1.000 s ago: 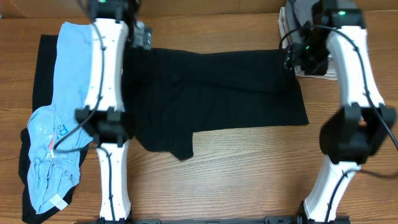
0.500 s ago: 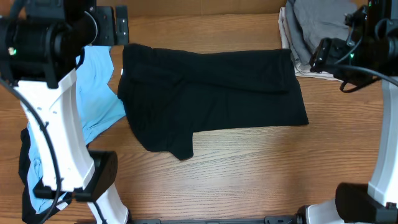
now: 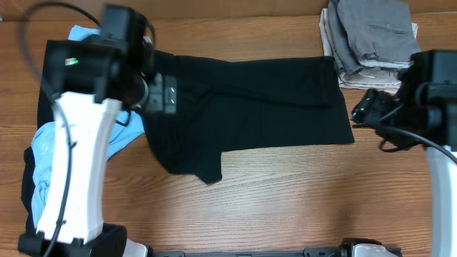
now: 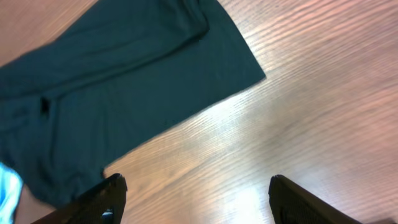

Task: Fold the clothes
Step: 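Grasp the black shirt's near edge with both grippers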

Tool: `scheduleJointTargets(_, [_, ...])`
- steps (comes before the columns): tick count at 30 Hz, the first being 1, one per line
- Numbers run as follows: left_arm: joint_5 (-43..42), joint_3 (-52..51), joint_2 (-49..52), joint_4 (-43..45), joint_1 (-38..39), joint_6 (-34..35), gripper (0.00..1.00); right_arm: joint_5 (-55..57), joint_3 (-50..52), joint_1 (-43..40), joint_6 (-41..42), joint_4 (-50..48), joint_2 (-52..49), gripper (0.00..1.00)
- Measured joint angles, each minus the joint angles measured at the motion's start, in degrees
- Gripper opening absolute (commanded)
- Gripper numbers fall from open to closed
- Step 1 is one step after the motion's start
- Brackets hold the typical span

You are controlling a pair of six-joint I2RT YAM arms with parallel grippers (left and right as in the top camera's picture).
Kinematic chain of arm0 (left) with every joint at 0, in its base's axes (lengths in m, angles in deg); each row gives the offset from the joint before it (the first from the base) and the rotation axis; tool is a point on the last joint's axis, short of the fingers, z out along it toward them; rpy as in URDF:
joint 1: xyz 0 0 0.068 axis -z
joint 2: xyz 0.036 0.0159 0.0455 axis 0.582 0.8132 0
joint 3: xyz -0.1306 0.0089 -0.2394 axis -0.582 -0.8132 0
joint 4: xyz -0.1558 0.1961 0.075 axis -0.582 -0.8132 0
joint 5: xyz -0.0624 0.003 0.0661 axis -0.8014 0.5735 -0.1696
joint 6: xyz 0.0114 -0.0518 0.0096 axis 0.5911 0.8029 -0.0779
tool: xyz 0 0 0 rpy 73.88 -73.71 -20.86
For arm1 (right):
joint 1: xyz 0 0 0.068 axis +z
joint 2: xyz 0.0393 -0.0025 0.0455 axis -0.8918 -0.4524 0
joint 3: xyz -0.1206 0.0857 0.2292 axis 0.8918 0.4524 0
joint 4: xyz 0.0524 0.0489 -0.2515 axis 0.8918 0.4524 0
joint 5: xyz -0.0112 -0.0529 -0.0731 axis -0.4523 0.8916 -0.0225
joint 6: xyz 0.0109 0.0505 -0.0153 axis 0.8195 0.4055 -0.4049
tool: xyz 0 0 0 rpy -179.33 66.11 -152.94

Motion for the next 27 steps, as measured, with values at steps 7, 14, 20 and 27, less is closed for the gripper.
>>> scheduleJointTargets(7, [-3.6, -25.9, 0.2, 14.1, 5.3, 2.6, 0.89, -2.1, 15.6, -0.1, 1.9, -11.7, -1.4, 0.76])
scheduleJointTargets(14, [-9.2, -46.6, 0.2, 30.9, 13.4, 2.5, 0.81, -2.7, 19.6, -0.2, 2.3, -15.3, -1.4, 0.76])
scheduleJointTargets(20, [-10.4, -56.9, 0.2, 40.0, 16.9, 2.7, 0.7, -2.7, 19.9, -0.2, 2.3, -16.5, -1.4, 0.76])
scheduleJointTargets(27, [-7.3, -64.8, -0.4, 47.9, 16.8, 10.8, 0.73, -2.8, 20.7, -0.2, 2.3, -18.2, -1.6, 0.76])
